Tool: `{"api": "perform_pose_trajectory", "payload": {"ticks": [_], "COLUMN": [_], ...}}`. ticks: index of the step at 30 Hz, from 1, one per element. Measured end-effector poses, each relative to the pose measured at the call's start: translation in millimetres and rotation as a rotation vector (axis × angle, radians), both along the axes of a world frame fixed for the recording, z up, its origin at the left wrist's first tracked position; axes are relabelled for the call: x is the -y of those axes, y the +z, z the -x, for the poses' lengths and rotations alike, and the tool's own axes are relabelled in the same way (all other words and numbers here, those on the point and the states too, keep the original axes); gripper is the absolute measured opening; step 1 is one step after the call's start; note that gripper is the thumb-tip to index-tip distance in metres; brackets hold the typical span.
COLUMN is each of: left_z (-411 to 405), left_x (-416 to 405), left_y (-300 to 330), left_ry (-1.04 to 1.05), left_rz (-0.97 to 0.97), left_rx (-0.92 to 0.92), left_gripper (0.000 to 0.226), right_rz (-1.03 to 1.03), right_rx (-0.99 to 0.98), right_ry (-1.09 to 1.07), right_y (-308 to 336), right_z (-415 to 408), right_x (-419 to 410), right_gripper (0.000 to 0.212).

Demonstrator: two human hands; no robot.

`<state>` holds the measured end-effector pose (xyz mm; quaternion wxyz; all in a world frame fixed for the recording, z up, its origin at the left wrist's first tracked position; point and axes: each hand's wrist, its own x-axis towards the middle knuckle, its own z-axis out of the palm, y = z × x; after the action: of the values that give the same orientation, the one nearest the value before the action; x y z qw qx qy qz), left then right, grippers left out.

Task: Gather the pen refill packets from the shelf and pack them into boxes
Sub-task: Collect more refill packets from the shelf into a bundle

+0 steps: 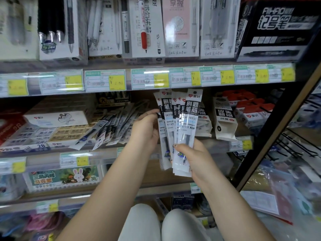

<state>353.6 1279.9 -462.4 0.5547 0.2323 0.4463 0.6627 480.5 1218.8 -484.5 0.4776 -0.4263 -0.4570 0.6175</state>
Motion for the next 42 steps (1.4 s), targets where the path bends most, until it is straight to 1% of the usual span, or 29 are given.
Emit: {"api": "perform_pose_trajectory", "payload": {"ticks": [1, 5, 9, 10, 11, 12, 13, 14, 15, 16, 17, 18, 19, 20, 21, 22, 23, 25, 28, 31, 33, 36, 38, 40, 42], "left_z": [-1.8, -7.0, -8.9, -8.7, -8.9, -8.2, -6.3, -1.7, 5.1, 13.6, 22.9, 32.4, 40.2, 46.8, 51.1, 53.6, 54.6, 55.3, 54.8, 54.0, 54.2, 54.2, 54.2, 54.0, 52.7], "left_x": [-0.1, 1.4, 4.9, 6.8, 9.2, 11.0, 11.9, 10.7, 8.9, 7.0, 4.7, 1.8, -0.8, -3.5, -5.2, -6.1, -6.7, -9.3, -9.5, -7.0, -5.2, -5.6, -9.2, -15.9, -23.0], "left_y": [-1.0, -4.2, -6.2, -5.2, -3.3, -2.3, -1.8, -2.4, -3.1, -3.9, -5.2, -7.9, -10.3, -12.6, -13.1, -13.1, -12.9, -14.5, -18.7, -24.0, -28.2, -31.5, -28.5, -24.8, -22.9], "left_ry": [-0.011, -0.016, -0.021, -0.015, -0.014, -0.01, 0.006, 0.043, 0.094, 0.154, 0.2, 0.207, 0.172, 0.112, 0.043, -0.023, -0.065, -0.078, -0.046, 0.002, 0.055, 0.163, 0.151, 0.077, 0.017], "left_rz": [0.003, 0.014, -0.016, -0.036, -0.058, -0.078, -0.101, -0.122, -0.137, -0.139, -0.12, -0.077, 0.01, 0.146, 0.288, 0.395, 0.451, 0.463, 0.434, 0.375, 0.33, 0.207, 0.174, 0.163, 0.17], "left_rx": [0.037, 0.123, 0.082, 0.067, 0.034, -0.039, -0.147, -0.294, -0.479, -0.714, -1.003, -1.306, -1.571, -1.77, -1.878, -1.912, -1.92, -1.956, -2.023, -2.079, -2.093, -2.071, -2.061, -2.031, -2.058], "left_gripper": [0.022, 0.035, 0.026, 0.027, 0.029, 0.031, 0.034, 0.037, 0.04, 0.042, 0.041, 0.038, 0.035, 0.033, 0.032, 0.032, 0.031, 0.026, 0.018, 0.016, 0.016, 0.013, 0.022, 0.034, 0.042], "right_rz": [0.001, 0.02, 0.031, 0.038, 0.05, 0.065, 0.079, 0.09, 0.098, 0.103, 0.106, 0.112, 0.118, 0.125, 0.131, 0.135, 0.136, 0.136, 0.141, 0.138, 0.134, 0.132, 0.132, 0.133, 0.136], "right_rx": [0.018, 0.077, 0.072, 0.064, 0.05, 0.035, 0.023, 0.014, 0.006, -0.002, -0.011, -0.021, -0.031, -0.039, -0.043, -0.044, -0.043, -0.045, -0.051, -0.053, -0.048, -0.04, -0.036, -0.034, -0.033], "right_ry": [-0.006, 0.008, 0.053, 0.055, 0.054, 0.051, 0.046, 0.04, 0.03, 0.018, 0.005, -0.009, -0.021, -0.032, -0.04, -0.043, -0.043, -0.041, -0.042, -0.045, -0.045, -0.045, -0.046, -0.05, -0.047], "right_y": [-1.9, -5.0, -1.8, -1.3, -0.9, -0.7, -0.3, -0.2, -0.2, 0.1, 0.2, 0.1, 0.1, -0.3, -0.7, -1.0, -1.3, -1.7, -1.9, -2.0, -2.4, -3.7, -4.5, -4.9, -4.8], "right_z": [3.2, 11.8, 5.8, 3.6, 1.6, -0.3, -2.3, -4.5, -6.6, -8.7, -10.4, -11.7, -12.7, -13.6, -14.1, -14.4, -14.6, -14.5, -14.7, -16.2, -17.1, -17.6, -17.7, -17.9, -17.8], "right_x": [0.3, 1.9, 1.0, 0.6, 0.3, 0.0, -0.3, -0.8, -1.7, -2.7, -3.9, -5.1, -6.0, -6.9, -7.6, -8.0, -8.2, -8.0, -7.6, -7.8, -8.0, -8.1, -7.9, -7.9, -7.9], "right_gripper": [0.025, 0.023, 0.023, 0.023, 0.022, 0.019, 0.017, 0.016, 0.015, 0.015, 0.015, 0.016, 0.016, 0.015, 0.015, 0.015, 0.015, 0.015, 0.015, 0.015, 0.015, 0.016, 0.015, 0.015, 0.015]}}
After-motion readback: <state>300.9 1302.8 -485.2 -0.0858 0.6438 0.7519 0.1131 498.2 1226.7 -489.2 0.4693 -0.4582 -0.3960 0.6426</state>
